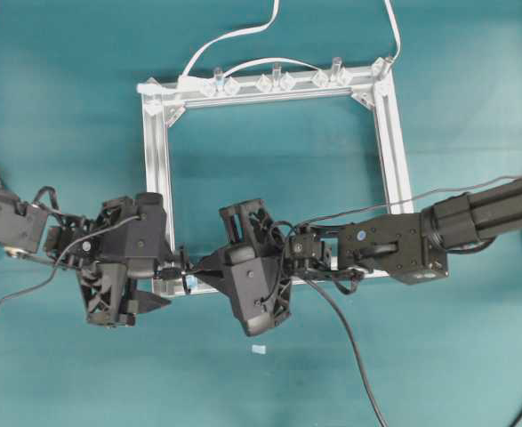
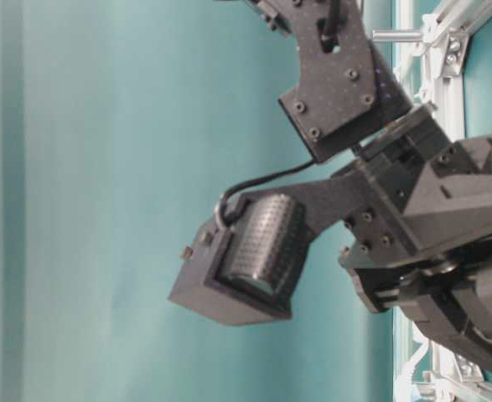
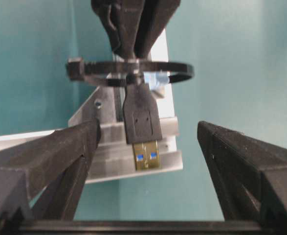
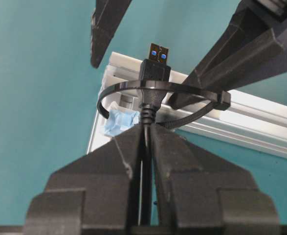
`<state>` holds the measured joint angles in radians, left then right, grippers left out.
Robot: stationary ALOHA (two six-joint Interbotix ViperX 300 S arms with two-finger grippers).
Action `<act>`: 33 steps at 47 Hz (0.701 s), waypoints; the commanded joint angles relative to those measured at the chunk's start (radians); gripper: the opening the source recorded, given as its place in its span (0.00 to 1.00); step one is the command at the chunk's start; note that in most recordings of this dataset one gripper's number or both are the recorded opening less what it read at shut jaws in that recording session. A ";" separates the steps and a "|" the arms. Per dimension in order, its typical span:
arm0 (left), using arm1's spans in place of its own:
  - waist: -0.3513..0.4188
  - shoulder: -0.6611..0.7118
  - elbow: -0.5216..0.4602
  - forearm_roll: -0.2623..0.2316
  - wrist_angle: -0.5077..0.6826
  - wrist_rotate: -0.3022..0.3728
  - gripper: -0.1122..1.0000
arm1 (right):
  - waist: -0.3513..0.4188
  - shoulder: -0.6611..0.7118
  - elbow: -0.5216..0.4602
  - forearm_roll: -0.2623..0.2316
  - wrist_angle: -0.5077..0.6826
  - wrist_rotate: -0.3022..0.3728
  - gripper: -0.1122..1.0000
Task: Insert the wire through the string loop located on the left side.
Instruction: 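Move the left gripper to the plug emerging from the loop, then grasp the USB plug with the left gripper beyond the loop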
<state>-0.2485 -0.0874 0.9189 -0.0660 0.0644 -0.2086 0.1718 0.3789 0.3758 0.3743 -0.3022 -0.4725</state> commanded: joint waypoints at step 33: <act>-0.005 -0.005 -0.037 0.003 0.032 -0.092 0.28 | 0.000 -0.020 -0.025 -0.003 0.011 0.006 0.16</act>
<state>-0.2485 -0.0736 0.8928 -0.0660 0.0966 -0.2945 0.1749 0.3789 0.3758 0.3743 -0.2976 -0.4663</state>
